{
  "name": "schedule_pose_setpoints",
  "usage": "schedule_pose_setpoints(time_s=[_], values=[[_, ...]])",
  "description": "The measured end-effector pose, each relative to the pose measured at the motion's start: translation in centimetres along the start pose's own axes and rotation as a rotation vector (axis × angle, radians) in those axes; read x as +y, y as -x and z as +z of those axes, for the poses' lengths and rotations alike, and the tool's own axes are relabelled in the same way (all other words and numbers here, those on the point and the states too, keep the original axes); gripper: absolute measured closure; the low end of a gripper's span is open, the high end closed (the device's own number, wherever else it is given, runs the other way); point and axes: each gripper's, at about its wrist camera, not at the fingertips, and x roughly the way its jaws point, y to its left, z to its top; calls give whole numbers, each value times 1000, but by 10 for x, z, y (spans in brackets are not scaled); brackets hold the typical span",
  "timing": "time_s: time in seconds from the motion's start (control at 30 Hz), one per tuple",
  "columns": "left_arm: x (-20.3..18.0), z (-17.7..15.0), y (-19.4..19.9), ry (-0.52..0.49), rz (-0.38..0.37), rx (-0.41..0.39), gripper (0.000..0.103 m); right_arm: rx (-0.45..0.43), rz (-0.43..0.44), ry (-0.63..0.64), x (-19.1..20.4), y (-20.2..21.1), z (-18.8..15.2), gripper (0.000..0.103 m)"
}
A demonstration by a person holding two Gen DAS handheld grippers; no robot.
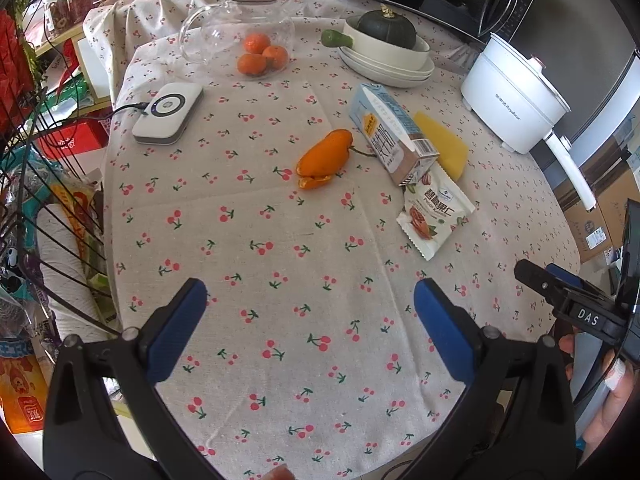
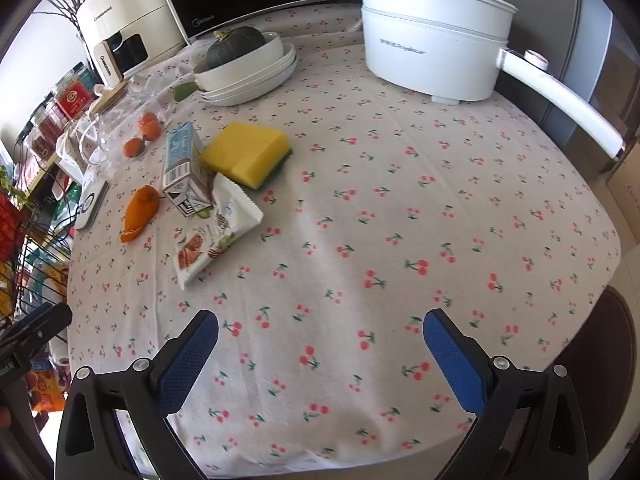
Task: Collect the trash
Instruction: 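Grasp the white nut snack bag with the right tool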
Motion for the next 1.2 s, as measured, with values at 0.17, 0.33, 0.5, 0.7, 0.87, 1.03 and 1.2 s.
schedule_pose_setpoints(time_s=[0.17,0.33,0.5,0.7,0.87,1.03,1.2], values=[[6,2,1,13,-14,-1,0,-62,46,29,33,-25,8,0],[15,4,0,36,-18,-3,0,-76,54,56,57,-57,13,0],[22,4,0,41,-9,-11,0,-86,14,72,69,-79,13,0],[28,5,-2,54,0,-25,0,-116,-21,104,72,-86,13,0],[27,5,-3,74,-5,-44,0,-57,-14,141,72,-87,18,0],[26,7,-2,148,-99,-61,0,-78,74,125,67,-76,19,53],[18,9,-7,177,-156,-20,0,-48,133,108,56,-66,19,89]])
